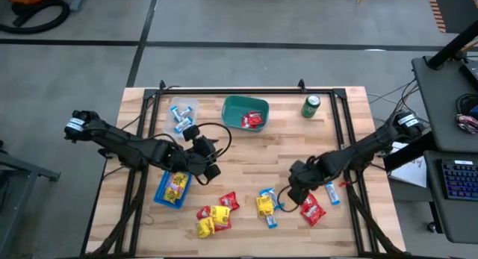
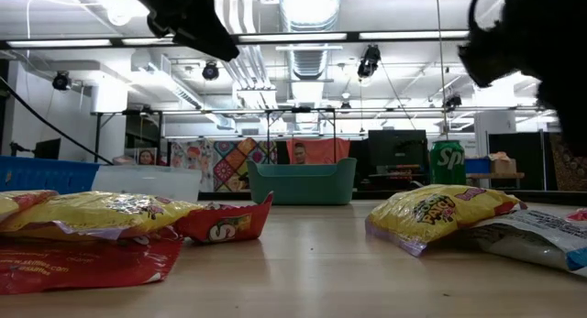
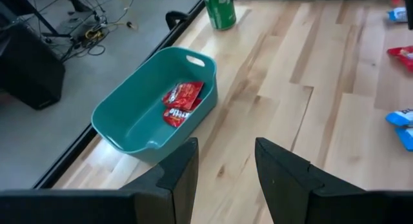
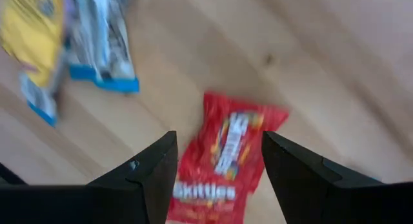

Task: Sort candy
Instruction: Put the red candy into the green bin

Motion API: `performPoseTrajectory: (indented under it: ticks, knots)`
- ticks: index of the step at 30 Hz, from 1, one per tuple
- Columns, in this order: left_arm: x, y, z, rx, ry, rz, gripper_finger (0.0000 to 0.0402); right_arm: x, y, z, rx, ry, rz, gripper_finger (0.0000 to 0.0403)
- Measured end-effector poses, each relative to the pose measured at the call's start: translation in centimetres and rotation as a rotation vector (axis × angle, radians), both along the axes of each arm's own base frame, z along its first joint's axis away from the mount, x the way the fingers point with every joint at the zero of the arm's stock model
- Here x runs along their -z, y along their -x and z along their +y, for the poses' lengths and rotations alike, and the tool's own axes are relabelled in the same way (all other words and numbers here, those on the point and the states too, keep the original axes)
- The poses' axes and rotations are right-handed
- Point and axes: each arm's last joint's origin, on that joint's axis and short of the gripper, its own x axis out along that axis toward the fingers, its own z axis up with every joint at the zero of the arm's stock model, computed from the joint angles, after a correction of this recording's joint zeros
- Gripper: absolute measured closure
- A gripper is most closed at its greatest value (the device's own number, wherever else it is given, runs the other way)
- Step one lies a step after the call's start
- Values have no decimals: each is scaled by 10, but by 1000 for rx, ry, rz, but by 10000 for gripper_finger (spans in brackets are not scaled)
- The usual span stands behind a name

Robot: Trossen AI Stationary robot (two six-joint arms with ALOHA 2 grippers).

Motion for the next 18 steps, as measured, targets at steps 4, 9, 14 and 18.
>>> performPoseTrajectory:
  ticks: [4,9,14,18]
  knots:
    - [0,0,0,0,2,-6,265,13,0,12,3,-16,81,188]
    - [-1,0,0,0,2,-8,265,29,-2,19,-12,13,145,188]
    - [0,0,0,0,2,-8,265,43,-5,20,-44,52,183,189]
    - [0,0,0,0,2,-7,265,53,-9,19,-54,112,188,202]
